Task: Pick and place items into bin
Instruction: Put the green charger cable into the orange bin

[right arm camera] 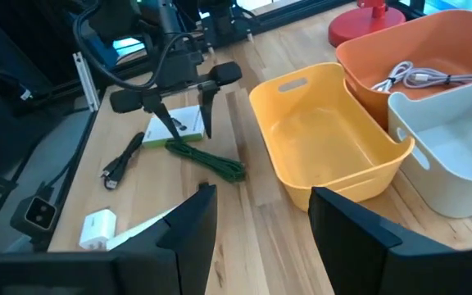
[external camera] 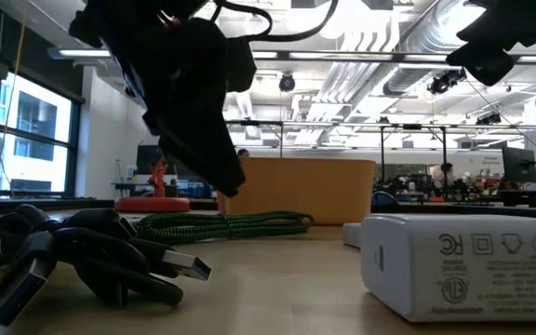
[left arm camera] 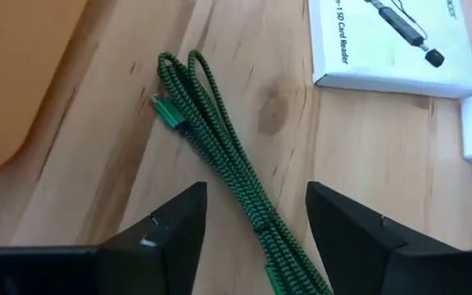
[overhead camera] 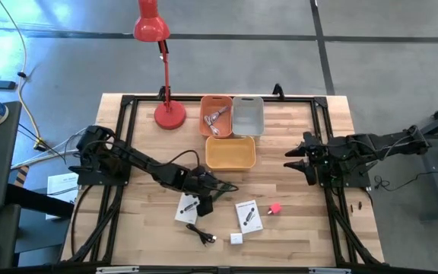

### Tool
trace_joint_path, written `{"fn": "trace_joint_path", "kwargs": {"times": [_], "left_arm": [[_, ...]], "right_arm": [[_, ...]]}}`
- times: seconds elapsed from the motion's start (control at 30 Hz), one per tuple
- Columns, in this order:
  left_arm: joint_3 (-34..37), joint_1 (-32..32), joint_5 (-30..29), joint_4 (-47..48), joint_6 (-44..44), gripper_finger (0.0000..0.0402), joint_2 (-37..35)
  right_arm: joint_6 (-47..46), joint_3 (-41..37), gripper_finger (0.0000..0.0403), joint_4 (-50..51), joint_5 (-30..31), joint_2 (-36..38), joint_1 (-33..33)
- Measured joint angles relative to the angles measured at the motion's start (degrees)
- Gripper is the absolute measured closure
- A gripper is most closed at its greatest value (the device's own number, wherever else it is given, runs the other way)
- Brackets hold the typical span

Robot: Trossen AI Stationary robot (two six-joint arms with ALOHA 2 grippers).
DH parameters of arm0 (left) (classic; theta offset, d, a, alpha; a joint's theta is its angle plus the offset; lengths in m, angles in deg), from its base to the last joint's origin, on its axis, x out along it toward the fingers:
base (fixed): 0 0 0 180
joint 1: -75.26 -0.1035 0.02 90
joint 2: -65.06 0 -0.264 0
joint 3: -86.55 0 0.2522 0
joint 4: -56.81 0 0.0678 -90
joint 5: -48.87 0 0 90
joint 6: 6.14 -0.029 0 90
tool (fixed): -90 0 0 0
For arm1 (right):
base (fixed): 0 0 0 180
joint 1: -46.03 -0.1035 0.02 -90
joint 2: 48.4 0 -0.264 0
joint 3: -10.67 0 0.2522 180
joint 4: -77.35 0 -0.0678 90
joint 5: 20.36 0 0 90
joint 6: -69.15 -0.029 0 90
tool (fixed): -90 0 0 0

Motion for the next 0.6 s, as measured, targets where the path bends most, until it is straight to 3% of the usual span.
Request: {"fn": "trace_joint_path", "kwargs": {"times": [0.23, 0.6], "left_arm": [[0.0, 0.1, 2.8, -2.3, -0.2, 0.0229, 3.3], [-0.1, 0.1, 2.2, -1.5, 0.6, 0.0254, 5.6]], "right_arm": [[-0.6, 0.0, 0.0220, 0.6, 0.0, 0.0, 0.0], [-1.5, 0.0, 0.0220, 1.0, 0.1, 0.0, 0.0]]}}
